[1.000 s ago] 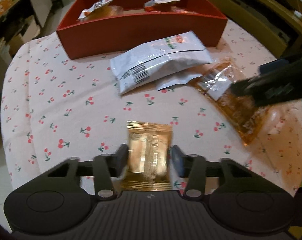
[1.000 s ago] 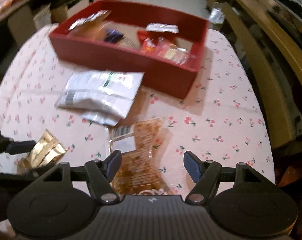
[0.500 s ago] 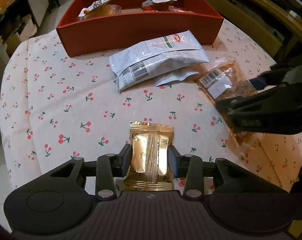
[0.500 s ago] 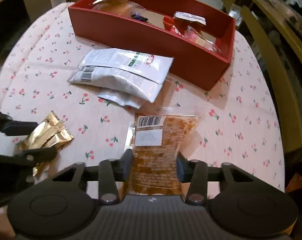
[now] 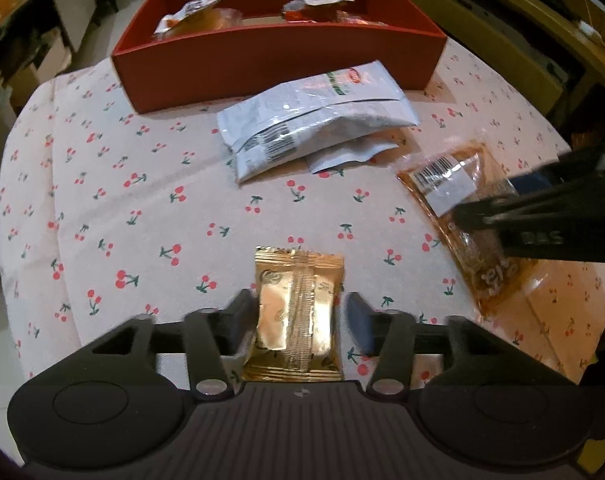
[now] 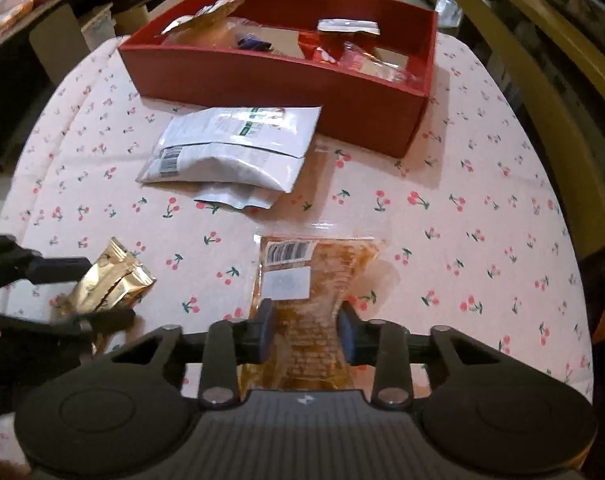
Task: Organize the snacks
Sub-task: 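Grasp the gold foil pastry with the left tool while the right tool grasps the jerky bag, then lift the gold pastry and jerky bag and carry both over the red tray, then lower the pastry and jerky bag into the red tray and open both tools, then lift both tools out of the tray and move back over the table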
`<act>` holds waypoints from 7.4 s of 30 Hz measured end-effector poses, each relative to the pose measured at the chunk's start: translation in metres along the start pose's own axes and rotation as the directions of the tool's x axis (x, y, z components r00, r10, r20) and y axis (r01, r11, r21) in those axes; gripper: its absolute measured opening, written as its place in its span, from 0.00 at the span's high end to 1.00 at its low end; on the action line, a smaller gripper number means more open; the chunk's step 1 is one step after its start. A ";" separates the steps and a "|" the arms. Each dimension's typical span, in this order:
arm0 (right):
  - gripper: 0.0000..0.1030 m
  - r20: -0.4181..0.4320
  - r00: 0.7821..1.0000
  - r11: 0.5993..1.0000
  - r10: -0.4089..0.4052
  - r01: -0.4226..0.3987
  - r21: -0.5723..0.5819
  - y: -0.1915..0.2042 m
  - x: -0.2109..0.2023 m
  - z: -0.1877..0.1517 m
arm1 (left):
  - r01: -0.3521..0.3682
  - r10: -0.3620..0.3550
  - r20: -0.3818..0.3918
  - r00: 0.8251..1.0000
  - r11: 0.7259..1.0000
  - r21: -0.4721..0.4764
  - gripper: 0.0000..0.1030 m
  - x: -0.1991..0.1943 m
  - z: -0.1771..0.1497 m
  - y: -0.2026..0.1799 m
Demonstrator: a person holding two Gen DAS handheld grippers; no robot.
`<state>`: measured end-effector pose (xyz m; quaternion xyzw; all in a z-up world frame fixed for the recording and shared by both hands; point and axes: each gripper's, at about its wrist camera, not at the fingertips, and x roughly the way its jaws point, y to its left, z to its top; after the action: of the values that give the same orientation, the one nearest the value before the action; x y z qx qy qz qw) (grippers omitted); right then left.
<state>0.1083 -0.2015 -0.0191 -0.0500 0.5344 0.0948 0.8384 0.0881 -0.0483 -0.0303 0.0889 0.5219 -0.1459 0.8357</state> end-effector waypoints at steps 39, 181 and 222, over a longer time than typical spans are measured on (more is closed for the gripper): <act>0.74 0.119 0.986 0.981 0.120 -0.135 0.136 -0.016 -0.044 -0.014 | 0.120 -0.112 0.078 0.991 0.986 -0.115 0.55 -0.027 0.005 0.022; 0.39 0.206 0.975 0.950 0.084 -0.141 0.280 -0.042 -0.041 0.073 | 0.006 0.002 0.175 0.985 0.999 -0.044 0.14 -0.003 0.101 0.027; 0.30 0.149 0.963 0.937 0.223 -0.254 0.239 -0.033 -0.039 0.067 | 0.151 -0.107 -0.118 0.987 0.869 0.471 0.08 -0.009 0.014 0.010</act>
<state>0.1585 -0.2253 0.0444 0.1297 0.4931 0.1288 0.8505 0.1000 -0.0413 -0.0156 0.2637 0.5106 -0.3215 0.7526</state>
